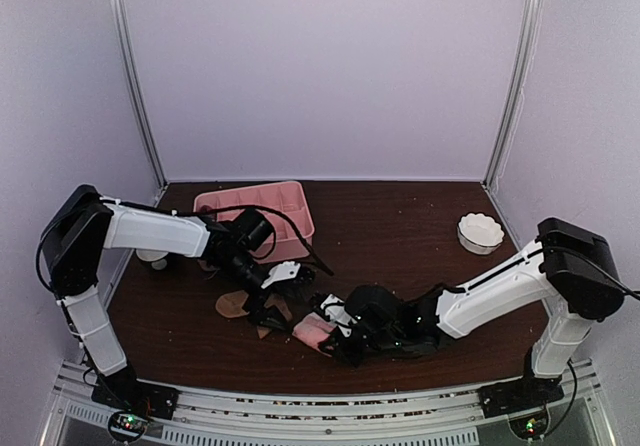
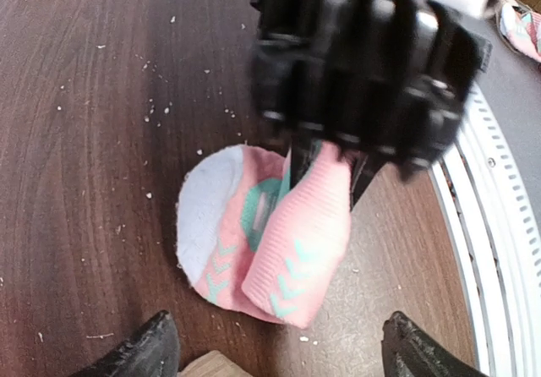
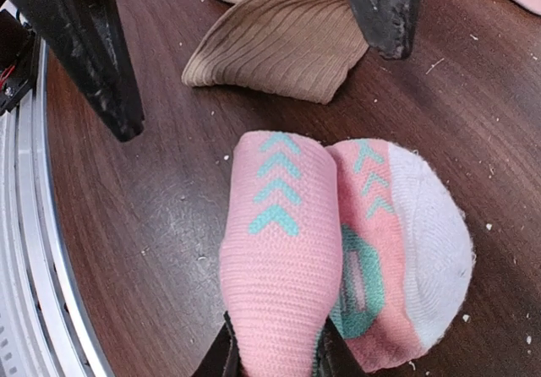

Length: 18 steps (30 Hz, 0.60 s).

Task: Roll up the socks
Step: Pick up the sock from the center of the board.

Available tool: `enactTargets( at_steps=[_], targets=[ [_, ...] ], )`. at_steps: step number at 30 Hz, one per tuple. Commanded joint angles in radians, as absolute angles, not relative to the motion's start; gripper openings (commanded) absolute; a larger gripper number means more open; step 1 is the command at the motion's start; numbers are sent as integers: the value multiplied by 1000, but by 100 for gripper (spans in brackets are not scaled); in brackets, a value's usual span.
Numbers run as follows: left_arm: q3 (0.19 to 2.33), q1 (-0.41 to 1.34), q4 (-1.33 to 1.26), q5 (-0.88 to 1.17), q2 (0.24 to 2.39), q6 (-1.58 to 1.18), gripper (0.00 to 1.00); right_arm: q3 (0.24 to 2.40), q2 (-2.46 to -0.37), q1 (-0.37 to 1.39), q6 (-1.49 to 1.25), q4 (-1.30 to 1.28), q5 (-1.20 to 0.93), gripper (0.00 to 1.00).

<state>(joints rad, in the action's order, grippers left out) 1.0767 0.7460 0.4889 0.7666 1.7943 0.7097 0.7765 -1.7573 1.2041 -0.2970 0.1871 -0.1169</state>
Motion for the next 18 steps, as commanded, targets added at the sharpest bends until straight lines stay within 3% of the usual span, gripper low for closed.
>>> enactTargets(
  at_steps=[1,9,18],
  targets=[
    [1051,744,455,779,1751,729,84,723,-1867,1192,-395,-140,-211,0],
    [1022,779,508,763,1723,865,79,714,-2028,1076,-591,-19,-468,0],
    [1000,867,444,623,1738,929,69,661,-2044,991,-690,32,-552,0]
  ],
)
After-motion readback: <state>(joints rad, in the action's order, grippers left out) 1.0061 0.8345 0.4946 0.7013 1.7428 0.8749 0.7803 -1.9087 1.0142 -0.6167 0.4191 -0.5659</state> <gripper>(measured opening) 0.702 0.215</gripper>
